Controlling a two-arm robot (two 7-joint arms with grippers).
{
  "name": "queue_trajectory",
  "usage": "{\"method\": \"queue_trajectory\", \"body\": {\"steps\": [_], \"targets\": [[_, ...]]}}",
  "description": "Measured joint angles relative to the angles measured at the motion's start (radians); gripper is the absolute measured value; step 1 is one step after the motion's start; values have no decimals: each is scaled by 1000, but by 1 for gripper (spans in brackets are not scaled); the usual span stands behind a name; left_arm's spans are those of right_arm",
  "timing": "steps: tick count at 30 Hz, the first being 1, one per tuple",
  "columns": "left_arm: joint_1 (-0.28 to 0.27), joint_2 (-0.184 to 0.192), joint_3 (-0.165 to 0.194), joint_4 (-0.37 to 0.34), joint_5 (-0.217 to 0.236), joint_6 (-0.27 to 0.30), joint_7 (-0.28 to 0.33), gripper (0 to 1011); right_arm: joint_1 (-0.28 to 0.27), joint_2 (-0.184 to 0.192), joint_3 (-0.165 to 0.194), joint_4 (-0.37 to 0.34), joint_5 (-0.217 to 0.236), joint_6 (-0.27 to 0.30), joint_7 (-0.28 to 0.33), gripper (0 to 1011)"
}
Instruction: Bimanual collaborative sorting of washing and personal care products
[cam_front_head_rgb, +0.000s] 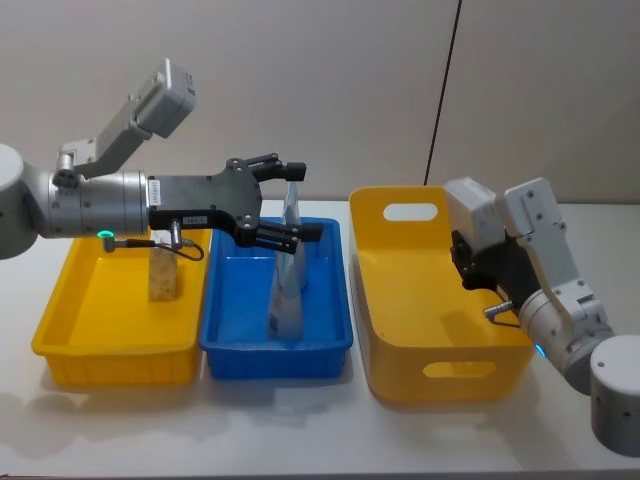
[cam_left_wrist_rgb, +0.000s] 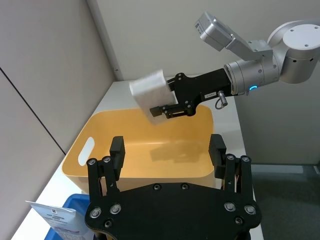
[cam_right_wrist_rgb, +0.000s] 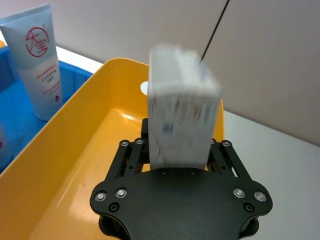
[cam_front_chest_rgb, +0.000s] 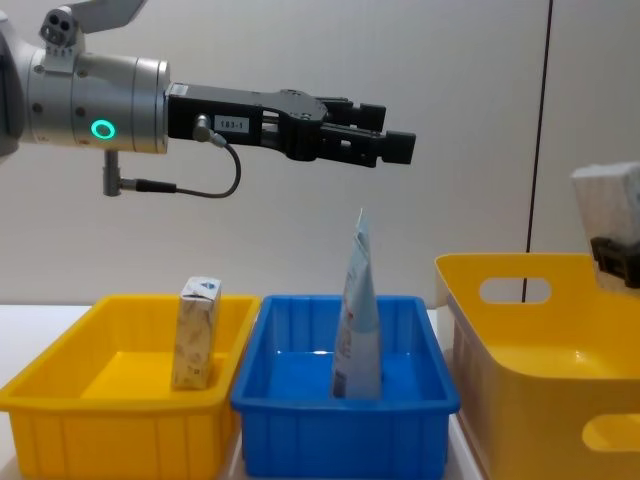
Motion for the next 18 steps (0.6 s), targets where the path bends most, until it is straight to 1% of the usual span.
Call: {"method": "queue_trajectory", "body": {"steps": [1,2,3,4,7,10,12,13,14,15,16,17,18], "targets": [[0,0,0,0,0,0,0,1001,-1,-1,1,-1,-1,4,-4,481],[0,0,0,0,0,0,0,1001,-4,-4,2,-3,-3,10,-10,481],[0,0,0,0,0,0,0,1002,-4,-4,2,-3,-3,10,-10,502],[0,0,0,0,0,0,0,1002,-6,-6,3,-4,-5,16,-17,588],[0,0,0,0,0,0,0,1002,-10,-10,6,-6,-7,25,-27,651],[0,0,0,0,0,0,0,1001,-12,-13,7,-8,-8,32,-35,749],[0,0,0,0,0,0,0,1001,-13,-15,7,-9,-9,35,-38,796],[0,0,0,0,0,0,0,1002,-15,-16,8,-9,-10,38,-41,851],[0,0,0,0,0,0,0,1001,-15,-17,8,-10,-10,40,-44,883],[0,0,0,0,0,0,0,1002,-15,-17,8,-10,-10,40,-44,883],[0,0,0,0,0,0,0,1001,-16,-18,9,-11,-11,42,-46,933],[0,0,0,0,0,0,0,1002,-16,-18,9,-11,-11,43,-47,950],[0,0,0,0,0,0,0,1002,-17,-19,9,-11,-12,45,-49,994]]}}
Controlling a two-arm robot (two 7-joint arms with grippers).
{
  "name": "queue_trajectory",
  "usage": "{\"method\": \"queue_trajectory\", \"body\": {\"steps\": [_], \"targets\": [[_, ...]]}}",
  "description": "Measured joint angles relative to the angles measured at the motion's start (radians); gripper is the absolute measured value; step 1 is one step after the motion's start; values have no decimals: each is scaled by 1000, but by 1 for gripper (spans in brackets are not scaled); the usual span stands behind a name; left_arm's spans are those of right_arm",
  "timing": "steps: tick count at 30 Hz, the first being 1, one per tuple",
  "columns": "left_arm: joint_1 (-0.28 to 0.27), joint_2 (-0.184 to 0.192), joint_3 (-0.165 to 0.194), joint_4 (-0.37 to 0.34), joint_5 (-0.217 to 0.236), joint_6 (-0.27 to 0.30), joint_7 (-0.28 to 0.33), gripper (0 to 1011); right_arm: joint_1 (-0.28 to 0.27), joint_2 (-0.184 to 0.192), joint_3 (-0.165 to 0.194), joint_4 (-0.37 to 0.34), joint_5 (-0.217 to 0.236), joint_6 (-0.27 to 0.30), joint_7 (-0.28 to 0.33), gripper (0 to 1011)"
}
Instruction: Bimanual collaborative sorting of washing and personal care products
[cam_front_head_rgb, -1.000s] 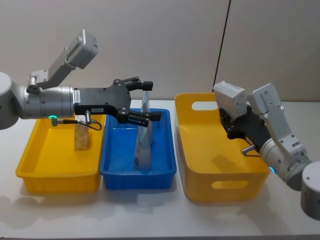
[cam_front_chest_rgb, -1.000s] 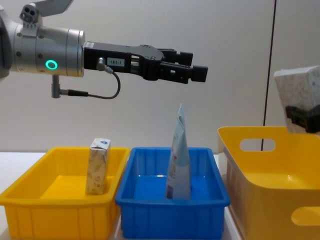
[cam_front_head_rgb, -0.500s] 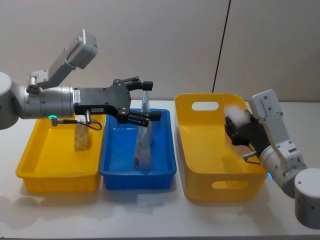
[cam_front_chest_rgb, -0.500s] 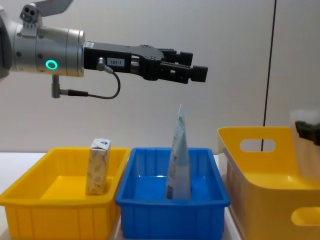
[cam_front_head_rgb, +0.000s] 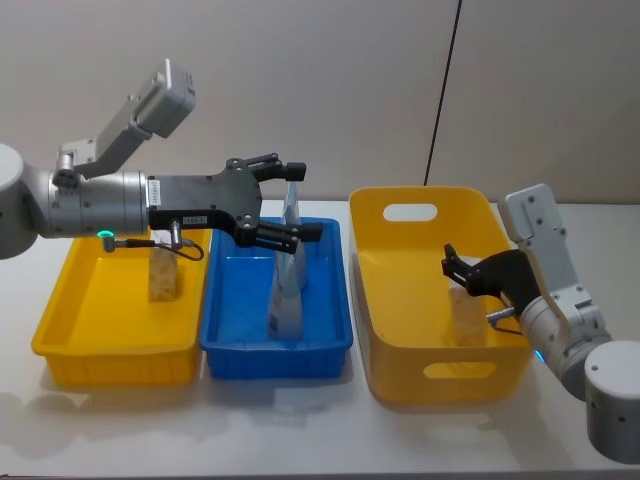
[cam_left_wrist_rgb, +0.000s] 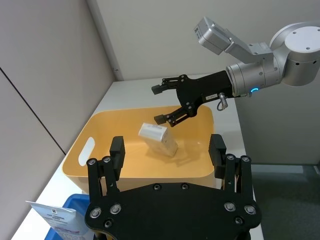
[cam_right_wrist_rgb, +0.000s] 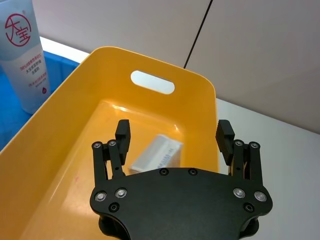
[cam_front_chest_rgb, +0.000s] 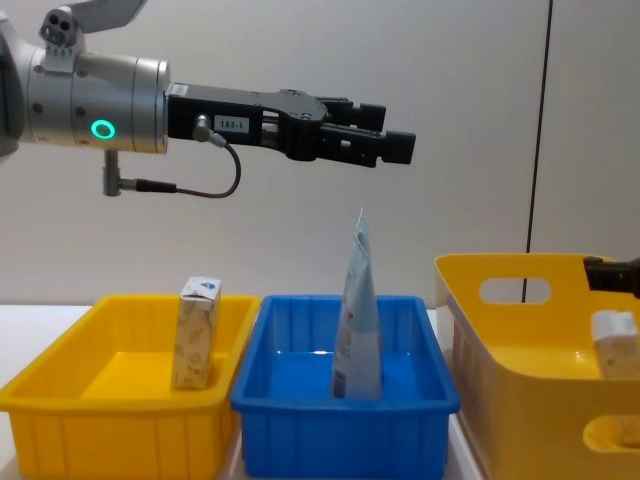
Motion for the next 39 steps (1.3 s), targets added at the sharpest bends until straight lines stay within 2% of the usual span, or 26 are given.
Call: {"method": "queue_trajectory", "body": {"steps": [19,39], "targets": [[13,10,-2,-20,-2,8,18,1002,-3,-4,2,-3,-2,10,-11,1004],[106,60,-42,-123,-35,57,156,1001,-4,-5,2,-3,-2,13,-14,1004]]}}
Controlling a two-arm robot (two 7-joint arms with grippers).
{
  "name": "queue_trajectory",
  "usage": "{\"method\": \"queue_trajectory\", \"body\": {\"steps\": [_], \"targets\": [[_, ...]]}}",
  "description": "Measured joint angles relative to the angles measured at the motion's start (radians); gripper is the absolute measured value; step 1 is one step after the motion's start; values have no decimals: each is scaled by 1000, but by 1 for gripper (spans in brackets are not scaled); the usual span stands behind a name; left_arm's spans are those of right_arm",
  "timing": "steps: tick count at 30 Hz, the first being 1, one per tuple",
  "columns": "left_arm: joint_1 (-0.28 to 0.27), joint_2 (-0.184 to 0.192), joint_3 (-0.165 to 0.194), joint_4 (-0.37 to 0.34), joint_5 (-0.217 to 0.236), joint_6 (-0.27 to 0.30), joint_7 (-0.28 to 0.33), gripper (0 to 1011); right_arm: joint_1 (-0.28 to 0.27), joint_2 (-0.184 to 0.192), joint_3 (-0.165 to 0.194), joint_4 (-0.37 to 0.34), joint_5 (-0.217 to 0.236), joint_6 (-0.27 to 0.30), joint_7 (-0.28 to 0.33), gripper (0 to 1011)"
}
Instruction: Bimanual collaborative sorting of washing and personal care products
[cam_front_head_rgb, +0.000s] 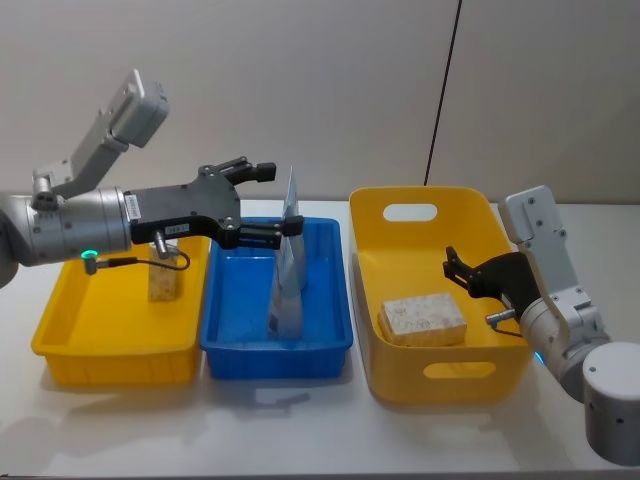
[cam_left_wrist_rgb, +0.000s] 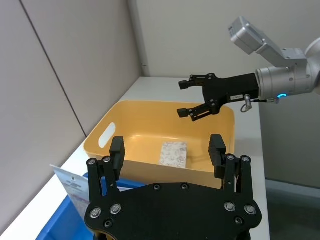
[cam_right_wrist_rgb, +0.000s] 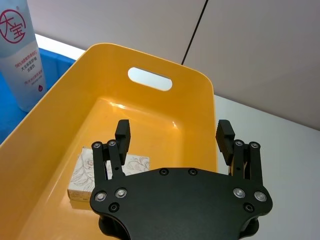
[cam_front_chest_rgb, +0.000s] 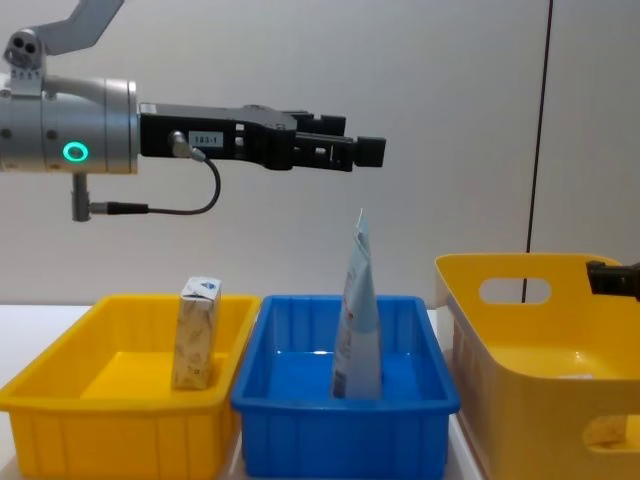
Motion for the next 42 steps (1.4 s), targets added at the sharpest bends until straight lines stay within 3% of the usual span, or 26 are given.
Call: {"method": "queue_trajectory", "body": {"steps": [14,25,32,42], "targets": [[56,34,-19,-71,-16,38,89,1001,0,0,0,0,0,0,0,1004],[73,45,-23,-93,-21,49,115,1002,2,-12,0,-12,2,9,5,1004],[78,48,-25,-100,-22,52,124,1001,4,-13,-5,-45,16,21,37,1004],[83,51,-26,-106,-23,55,130,1001,12,1,-12,-119,60,59,134,1004]]}}
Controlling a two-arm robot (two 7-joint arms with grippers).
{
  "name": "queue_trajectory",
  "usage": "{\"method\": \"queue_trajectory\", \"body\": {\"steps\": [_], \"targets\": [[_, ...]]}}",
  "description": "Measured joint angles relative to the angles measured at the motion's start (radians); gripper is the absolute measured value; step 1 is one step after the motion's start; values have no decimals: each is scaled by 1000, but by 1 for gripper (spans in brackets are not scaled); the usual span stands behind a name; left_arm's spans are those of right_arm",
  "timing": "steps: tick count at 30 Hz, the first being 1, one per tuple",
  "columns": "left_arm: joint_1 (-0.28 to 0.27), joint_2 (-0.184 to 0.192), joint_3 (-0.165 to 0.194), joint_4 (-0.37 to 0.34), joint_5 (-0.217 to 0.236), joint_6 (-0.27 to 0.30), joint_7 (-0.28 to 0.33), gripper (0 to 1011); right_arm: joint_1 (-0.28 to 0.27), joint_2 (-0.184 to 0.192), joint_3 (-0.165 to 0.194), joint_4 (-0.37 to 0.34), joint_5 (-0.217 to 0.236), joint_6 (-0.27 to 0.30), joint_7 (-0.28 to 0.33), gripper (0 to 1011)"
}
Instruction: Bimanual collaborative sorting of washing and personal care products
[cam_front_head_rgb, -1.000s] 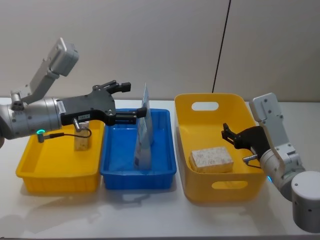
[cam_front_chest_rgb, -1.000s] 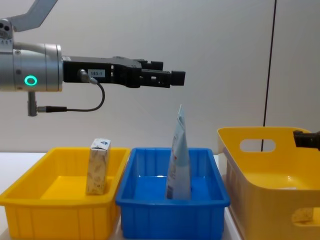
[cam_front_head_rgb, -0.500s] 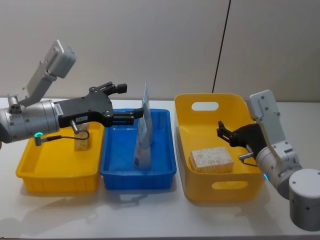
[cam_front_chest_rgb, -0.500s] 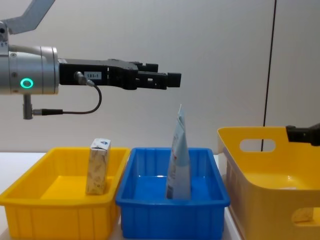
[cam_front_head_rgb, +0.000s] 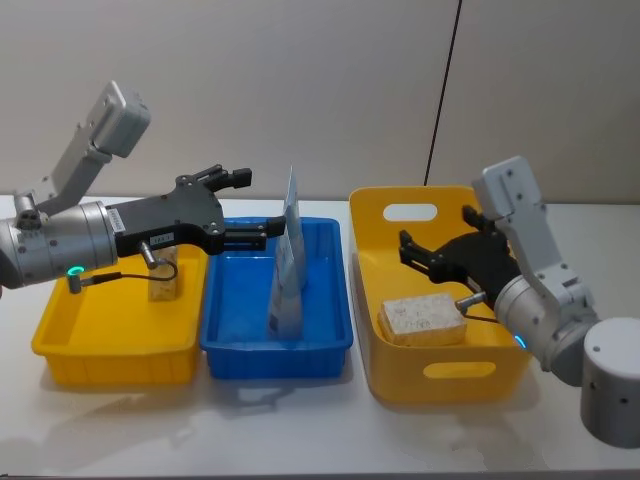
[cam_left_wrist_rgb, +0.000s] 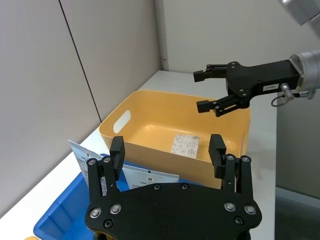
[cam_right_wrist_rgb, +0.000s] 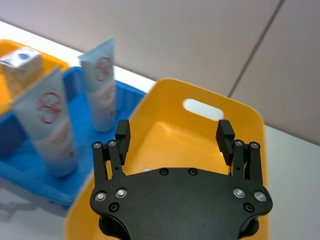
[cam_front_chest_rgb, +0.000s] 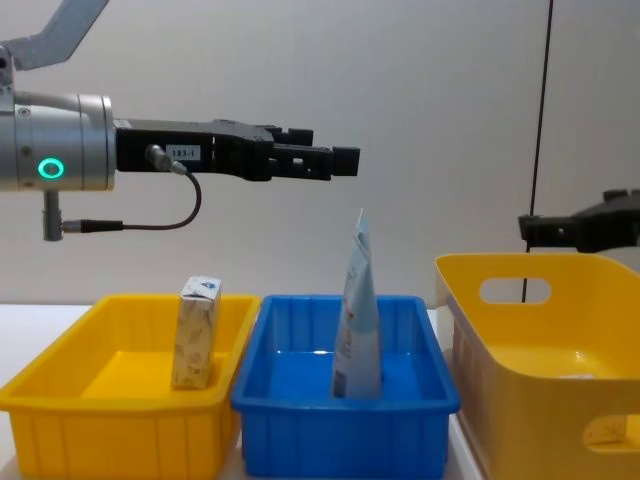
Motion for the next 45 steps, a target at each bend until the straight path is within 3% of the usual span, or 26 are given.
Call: {"method": "queue_trajectory", "body": {"steps": [15,27,36,45], "targets": [[2,1,-1,-3,-1,2,3,1001,59,38,-27,-36,69,67,194,1004],[3,2,-1,-4,0,2,5,1002,157,56,-84,-5,127,159,357,1004],[3,2,-1,-4,0,2,5,1002,189,44,-123,9,135,226,376,1004],[3,2,-1,-4,0,2,5,1001,178,1,-146,13,98,263,289,1004]]}}
